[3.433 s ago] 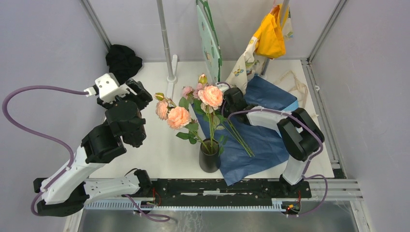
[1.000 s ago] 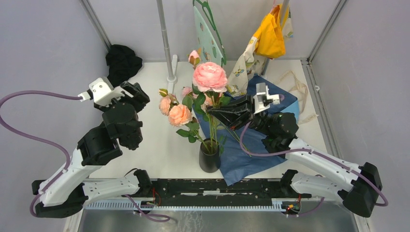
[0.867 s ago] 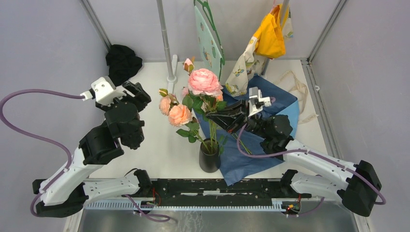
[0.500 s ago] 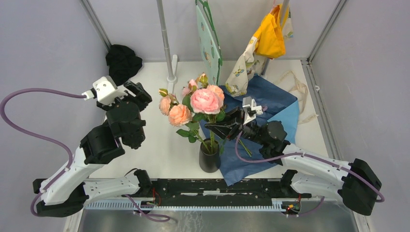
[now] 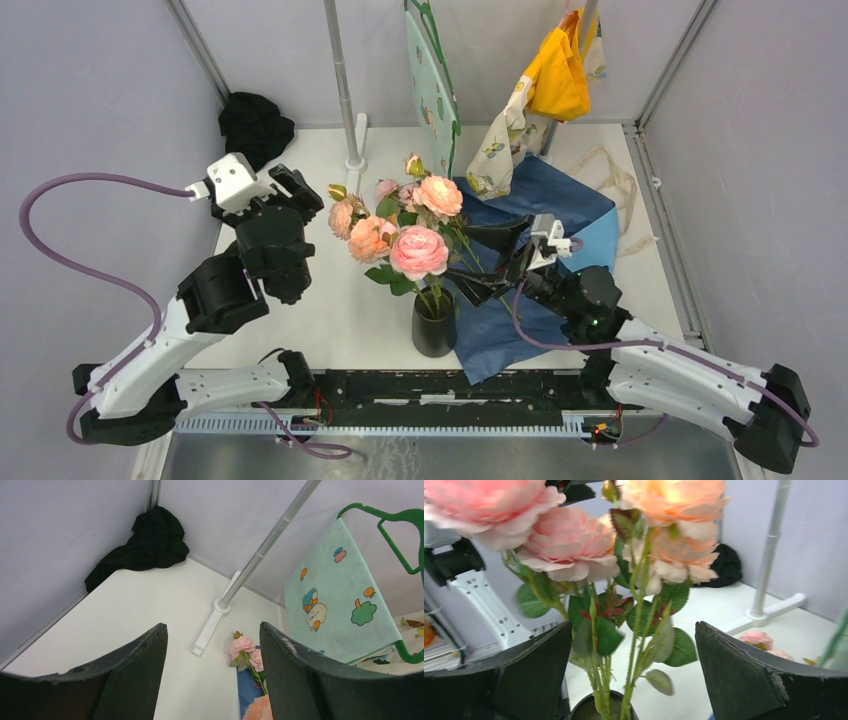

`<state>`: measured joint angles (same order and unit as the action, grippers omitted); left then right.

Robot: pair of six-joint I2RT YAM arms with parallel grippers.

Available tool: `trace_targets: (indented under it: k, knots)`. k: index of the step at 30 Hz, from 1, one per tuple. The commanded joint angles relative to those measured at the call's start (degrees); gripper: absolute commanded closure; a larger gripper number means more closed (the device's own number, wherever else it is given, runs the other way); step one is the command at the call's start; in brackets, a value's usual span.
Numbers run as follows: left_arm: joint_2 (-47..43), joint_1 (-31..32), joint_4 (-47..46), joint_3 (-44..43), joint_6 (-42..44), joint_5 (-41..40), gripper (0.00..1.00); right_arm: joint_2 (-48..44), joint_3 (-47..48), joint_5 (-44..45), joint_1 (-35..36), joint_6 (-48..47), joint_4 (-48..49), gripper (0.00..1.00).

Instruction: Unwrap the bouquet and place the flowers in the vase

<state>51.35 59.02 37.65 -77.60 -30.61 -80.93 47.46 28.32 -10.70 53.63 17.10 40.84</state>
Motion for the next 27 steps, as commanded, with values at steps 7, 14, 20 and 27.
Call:
trace_targets:
  k: [7, 14, 20, 27]
  knots:
    - [1.15, 0.34, -0.89, -1.52, -2.93, -2.48, 0.26, -11.88, 2.60, 31.96, 0.25, -4.67, -29.45, 0.19]
    - [3.17, 0.31, -0.91, -2.48, -2.79, -2.32, 0.26, -7.41, -0.61, 45.44, 0.25, 0.34, -37.80, 0.42]
    - [3.47, 0.32, -0.94, -2.40, -3.14, -2.31, 0.26, 10.61, 7.23, 42.36, -1.62, -0.32, -39.93, 0.41]
    - [0.74, 0.36, -0.95, -1.29, -2.80, -3.37, 0.26, 32.33, 12.83, 21.85, -11.87, -0.68, -32.74, 0.51]
